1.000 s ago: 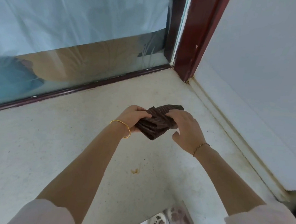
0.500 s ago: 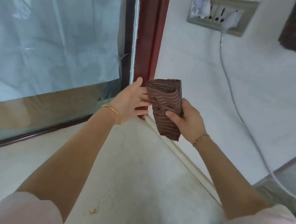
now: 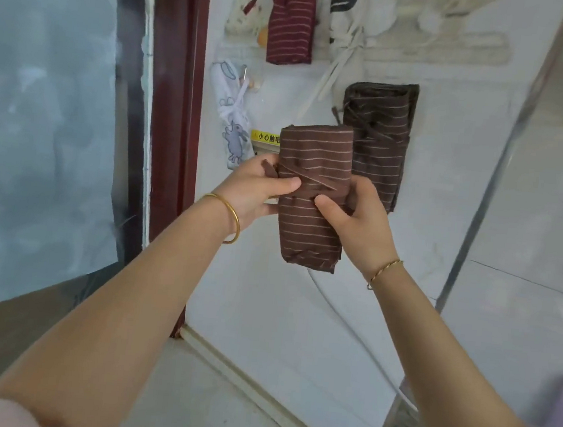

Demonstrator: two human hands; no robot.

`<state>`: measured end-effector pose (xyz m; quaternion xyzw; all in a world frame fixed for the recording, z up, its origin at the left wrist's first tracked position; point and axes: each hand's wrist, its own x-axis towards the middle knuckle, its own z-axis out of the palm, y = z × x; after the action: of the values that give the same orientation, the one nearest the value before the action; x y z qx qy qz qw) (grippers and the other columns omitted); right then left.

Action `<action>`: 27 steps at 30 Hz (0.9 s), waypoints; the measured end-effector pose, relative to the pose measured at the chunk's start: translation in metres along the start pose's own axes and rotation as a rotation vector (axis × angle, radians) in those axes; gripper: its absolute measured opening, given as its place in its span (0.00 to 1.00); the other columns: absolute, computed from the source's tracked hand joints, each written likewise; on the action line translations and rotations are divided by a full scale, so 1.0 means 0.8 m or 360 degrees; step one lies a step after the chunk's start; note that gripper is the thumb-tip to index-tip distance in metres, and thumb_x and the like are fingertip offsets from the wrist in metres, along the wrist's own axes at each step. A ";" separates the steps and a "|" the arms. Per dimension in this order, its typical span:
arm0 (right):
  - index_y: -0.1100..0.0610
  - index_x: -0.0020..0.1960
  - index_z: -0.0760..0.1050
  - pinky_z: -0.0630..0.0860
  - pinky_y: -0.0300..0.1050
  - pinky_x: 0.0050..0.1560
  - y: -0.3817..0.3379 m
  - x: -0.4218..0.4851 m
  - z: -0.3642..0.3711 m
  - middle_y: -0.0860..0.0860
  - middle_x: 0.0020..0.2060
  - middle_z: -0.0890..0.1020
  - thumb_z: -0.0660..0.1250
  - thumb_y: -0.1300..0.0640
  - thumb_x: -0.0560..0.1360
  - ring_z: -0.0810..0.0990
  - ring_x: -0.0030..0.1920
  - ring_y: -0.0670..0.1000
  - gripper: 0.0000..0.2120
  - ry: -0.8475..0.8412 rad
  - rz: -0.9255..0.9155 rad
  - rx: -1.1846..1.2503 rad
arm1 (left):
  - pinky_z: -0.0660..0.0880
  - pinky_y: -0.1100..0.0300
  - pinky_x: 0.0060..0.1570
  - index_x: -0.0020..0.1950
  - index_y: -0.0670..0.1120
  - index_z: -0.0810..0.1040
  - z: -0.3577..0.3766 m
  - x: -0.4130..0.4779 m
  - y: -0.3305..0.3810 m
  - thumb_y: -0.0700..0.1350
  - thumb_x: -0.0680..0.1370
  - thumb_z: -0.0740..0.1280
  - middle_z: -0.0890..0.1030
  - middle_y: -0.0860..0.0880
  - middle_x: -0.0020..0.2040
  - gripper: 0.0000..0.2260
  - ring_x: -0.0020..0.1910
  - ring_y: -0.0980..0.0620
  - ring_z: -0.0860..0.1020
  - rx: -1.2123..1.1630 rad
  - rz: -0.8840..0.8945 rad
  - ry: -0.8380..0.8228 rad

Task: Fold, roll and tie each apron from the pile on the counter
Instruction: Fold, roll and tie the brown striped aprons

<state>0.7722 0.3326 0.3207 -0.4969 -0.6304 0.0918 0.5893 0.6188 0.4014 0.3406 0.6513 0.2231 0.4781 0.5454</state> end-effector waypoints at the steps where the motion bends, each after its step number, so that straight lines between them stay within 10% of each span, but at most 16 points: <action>1: 0.54 0.60 0.68 0.77 0.39 0.51 0.000 -0.002 -0.005 0.44 0.51 0.78 0.68 0.55 0.75 0.79 0.51 0.43 0.16 0.0014 0.0007 0.0023 | 0.78 0.53 0.52 0.64 0.40 0.73 0.003 0.003 -0.001 0.34 0.76 0.66 0.79 0.42 0.59 0.16 0.55 0.47 0.79 -0.0041 -0.0006 0.0009; 9: 0.52 0.68 0.60 0.77 0.34 0.52 -0.023 -0.005 -0.021 0.41 0.53 0.76 0.71 0.55 0.73 0.78 0.51 0.40 0.29 -0.0069 -0.0079 -0.0159 | 0.79 0.53 0.45 0.64 0.44 0.73 0.004 0.025 0.022 0.36 0.78 0.63 0.79 0.45 0.57 0.14 0.54 0.47 0.78 -0.0367 0.0006 0.0030; 16: 0.54 0.65 0.65 0.77 0.38 0.50 -0.110 0.052 -0.062 0.46 0.51 0.79 0.67 0.58 0.75 0.79 0.50 0.44 0.21 0.0371 -0.0500 -0.0376 | 0.79 0.59 0.40 0.54 0.46 0.77 0.043 0.070 0.136 0.39 0.79 0.63 0.81 0.49 0.48 0.07 0.47 0.53 0.80 -0.0363 0.0351 -0.0022; 27: 0.54 0.64 0.68 0.73 0.25 0.45 -0.142 0.148 -0.118 0.34 0.46 0.73 0.65 0.65 0.75 0.75 0.43 0.31 0.20 0.0783 -0.0679 -0.0235 | 0.79 0.54 0.52 0.51 0.38 0.78 0.112 0.134 0.219 0.39 0.80 0.61 0.81 0.41 0.52 0.07 0.50 0.47 0.81 -0.0235 0.0620 0.0059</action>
<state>0.8145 0.3192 0.5050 -0.4023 -0.5639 -0.2022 0.6922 0.7034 0.3902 0.5480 0.6315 0.0674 0.6014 0.4847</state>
